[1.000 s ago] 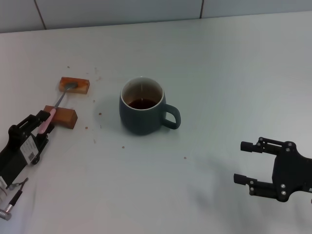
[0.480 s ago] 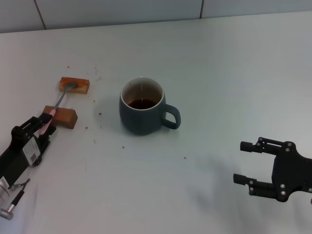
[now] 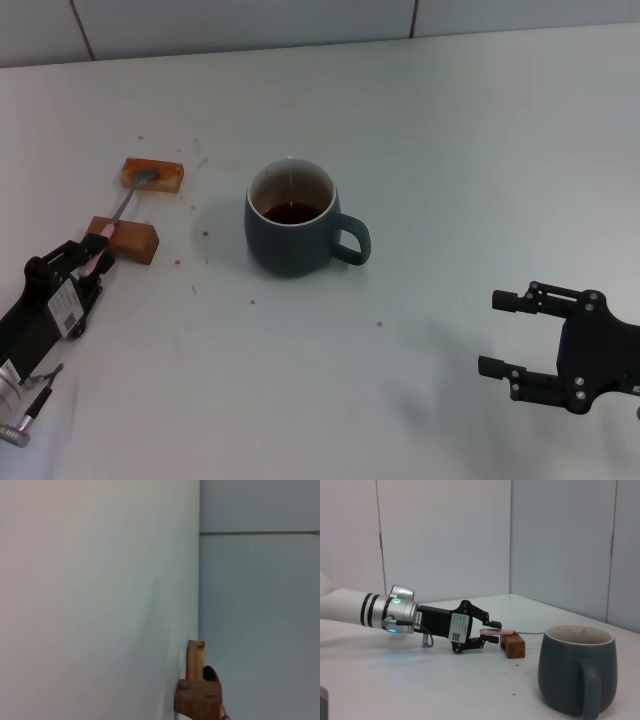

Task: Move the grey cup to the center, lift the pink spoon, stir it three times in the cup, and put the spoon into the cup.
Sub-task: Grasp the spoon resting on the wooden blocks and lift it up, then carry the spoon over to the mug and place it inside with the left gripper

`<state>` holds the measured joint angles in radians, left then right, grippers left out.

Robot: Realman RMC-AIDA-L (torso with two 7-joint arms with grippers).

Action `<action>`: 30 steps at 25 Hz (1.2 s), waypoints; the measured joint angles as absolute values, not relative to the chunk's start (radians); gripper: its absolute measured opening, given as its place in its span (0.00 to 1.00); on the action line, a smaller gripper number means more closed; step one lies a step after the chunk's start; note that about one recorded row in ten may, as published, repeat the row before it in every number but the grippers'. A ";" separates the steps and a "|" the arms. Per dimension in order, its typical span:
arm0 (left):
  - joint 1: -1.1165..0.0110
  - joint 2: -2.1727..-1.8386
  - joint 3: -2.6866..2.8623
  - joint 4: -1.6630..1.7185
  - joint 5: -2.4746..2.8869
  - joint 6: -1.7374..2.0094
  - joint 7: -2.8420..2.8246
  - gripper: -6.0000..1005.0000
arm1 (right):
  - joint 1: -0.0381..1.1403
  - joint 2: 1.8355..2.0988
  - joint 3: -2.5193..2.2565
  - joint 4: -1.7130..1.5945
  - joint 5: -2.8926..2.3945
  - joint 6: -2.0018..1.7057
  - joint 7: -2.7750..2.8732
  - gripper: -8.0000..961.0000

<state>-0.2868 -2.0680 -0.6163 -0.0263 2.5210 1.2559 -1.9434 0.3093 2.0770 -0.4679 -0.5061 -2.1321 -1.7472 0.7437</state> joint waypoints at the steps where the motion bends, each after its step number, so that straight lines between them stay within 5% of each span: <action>1: -0.287 -2.068 -0.617 -0.026 2.521 1.251 -1.945 0.30 | 0.309 2.077 -0.468 -0.506 -2.132 -1.747 0.744 0.75; 30: -0.297 -2.065 -0.657 -0.025 2.519 1.390 -1.857 0.14 | 0.316 2.078 -0.468 -0.506 -2.132 -1.739 0.758 0.75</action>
